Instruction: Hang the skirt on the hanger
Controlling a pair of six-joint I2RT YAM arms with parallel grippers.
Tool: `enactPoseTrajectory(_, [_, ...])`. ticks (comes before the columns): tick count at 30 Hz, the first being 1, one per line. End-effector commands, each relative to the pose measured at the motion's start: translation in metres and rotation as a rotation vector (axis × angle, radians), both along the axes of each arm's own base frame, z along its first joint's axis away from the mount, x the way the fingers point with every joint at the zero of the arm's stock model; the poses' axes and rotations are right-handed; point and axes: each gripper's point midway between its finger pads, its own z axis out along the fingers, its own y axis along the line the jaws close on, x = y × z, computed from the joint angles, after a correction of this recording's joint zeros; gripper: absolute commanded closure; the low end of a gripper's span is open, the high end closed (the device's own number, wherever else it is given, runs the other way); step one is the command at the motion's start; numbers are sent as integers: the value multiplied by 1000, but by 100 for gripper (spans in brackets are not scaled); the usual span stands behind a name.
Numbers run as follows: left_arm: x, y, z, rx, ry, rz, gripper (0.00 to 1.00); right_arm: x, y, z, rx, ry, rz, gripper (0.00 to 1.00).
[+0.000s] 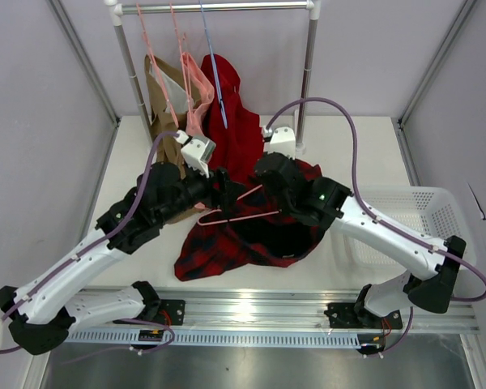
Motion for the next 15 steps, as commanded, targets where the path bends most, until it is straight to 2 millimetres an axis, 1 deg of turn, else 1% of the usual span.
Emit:
enactPoseTrajectory(1, [4,-8,40,-29,-129,-65,26,5,-4,74,84,-142,6,100])
enactPoseTrajectory(3, [5,-11,50,-50,-165,-86,25,5,-1,87,92,-157,34,100])
enactPoseTrajectory(4, [3,-13,55,-61,-181,-109,25,4,-1,101,97,-179,52,100])
enactPoseTrajectory(6, [5,-16,65,-77,-217,-133,24,4,2,114,102,-198,77,100])
enactPoseTrajectory(7, [8,-18,64,-73,-222,-141,24,4,0,128,100,-226,90,100])
enactPoseTrajectory(10, [20,-21,74,-71,-250,-142,24,3,2,147,89,-259,129,100])
enactPoseTrajectory(11, [21,-22,83,-80,-267,-151,24,1,2,160,105,-279,139,100])
enactPoseTrajectory(13, [24,-30,86,-79,-285,-184,24,1,2,168,99,-294,152,100])
enactPoseTrajectory(14, [24,-32,94,-86,-303,-194,24,0,0,179,114,-310,155,100])
enactPoseTrajectory(15, [28,-37,92,-71,-303,-207,24,0,2,180,108,-309,161,100])
